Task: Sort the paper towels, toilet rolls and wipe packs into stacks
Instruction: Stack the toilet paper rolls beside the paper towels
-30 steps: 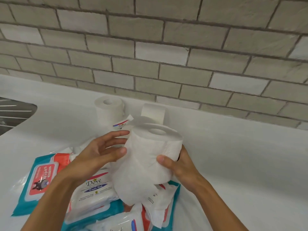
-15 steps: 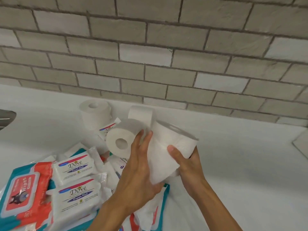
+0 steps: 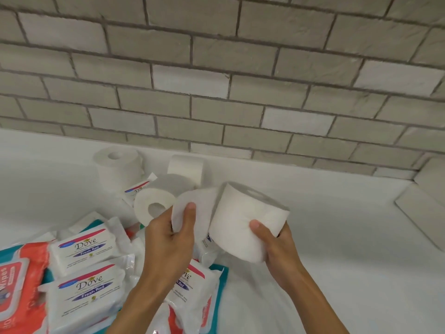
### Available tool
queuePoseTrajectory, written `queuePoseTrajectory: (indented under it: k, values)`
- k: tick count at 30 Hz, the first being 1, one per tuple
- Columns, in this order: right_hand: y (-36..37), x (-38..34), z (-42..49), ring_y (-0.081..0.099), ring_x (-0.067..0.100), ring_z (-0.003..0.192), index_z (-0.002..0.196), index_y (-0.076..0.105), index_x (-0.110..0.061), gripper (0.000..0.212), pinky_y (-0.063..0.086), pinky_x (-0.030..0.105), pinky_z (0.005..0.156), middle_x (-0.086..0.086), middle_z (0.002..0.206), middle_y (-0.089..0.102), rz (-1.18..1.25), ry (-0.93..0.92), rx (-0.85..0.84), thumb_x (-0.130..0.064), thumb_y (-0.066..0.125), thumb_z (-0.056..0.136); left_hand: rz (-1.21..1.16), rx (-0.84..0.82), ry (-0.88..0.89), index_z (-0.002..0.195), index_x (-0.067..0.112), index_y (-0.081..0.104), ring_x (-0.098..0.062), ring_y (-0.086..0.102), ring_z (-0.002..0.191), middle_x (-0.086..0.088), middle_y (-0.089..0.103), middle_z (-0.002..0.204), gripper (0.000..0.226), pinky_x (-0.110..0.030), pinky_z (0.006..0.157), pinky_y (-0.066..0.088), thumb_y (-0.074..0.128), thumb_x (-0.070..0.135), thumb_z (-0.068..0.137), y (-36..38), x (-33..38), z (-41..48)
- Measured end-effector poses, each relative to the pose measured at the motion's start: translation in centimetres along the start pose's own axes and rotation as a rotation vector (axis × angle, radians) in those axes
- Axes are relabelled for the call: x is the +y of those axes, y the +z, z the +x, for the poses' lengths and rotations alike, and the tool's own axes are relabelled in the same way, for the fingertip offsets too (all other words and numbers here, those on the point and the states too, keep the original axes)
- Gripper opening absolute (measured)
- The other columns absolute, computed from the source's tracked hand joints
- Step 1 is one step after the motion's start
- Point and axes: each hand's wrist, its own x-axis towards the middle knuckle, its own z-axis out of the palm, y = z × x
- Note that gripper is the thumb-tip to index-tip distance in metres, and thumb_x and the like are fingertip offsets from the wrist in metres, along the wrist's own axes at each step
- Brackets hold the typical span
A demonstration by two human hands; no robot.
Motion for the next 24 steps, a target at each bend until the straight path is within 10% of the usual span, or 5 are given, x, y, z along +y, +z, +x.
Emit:
queuePoseTrajectory:
  k: [4,15,24]
  values:
    - [-1.7,-0.2,-0.3,0.067,0.027,0.109,0.130,0.054,-0.017,0.107,0.055,0.045,0.088,0.008,0.119,0.069,0.015,0.004,-0.069,-0.057,0.093,0.037,-0.094,0.091,-0.082,0.110,0.028,0.055,0.001,0.060,0.078,0.022,0.061,0.089,0.021,-0.006,0.049,0.045,0.056,0.036,0.092,-0.1,0.3,0.2]
    - [-3.3,-0.9,-0.4,0.067,0.024,0.109,0.129,0.055,-0.022,0.106,0.053,0.050,0.093,0.003,0.120,0.069,-0.088,-0.026,0.013,-0.061,0.091,0.037,-0.023,-0.035,0.016,0.085,0.046,0.058,0.019,0.058,0.083,0.040,0.063,0.077,0.018,-0.002,0.058,0.046,0.054,0.031,0.094,0.5,1.7,-1.4]
    - [-1.7,-1.5,-0.8,0.067,0.013,0.101,0.126,0.052,-0.030,0.088,0.057,0.024,0.070,-0.005,0.116,0.067,-0.114,-0.094,0.064,-0.048,0.086,0.047,0.012,0.021,-0.017,0.090,0.050,0.058,0.008,0.063,0.085,0.037,0.064,0.082,0.012,-0.001,0.062,0.045,0.053,0.046,0.080,1.4,1.1,-3.5]
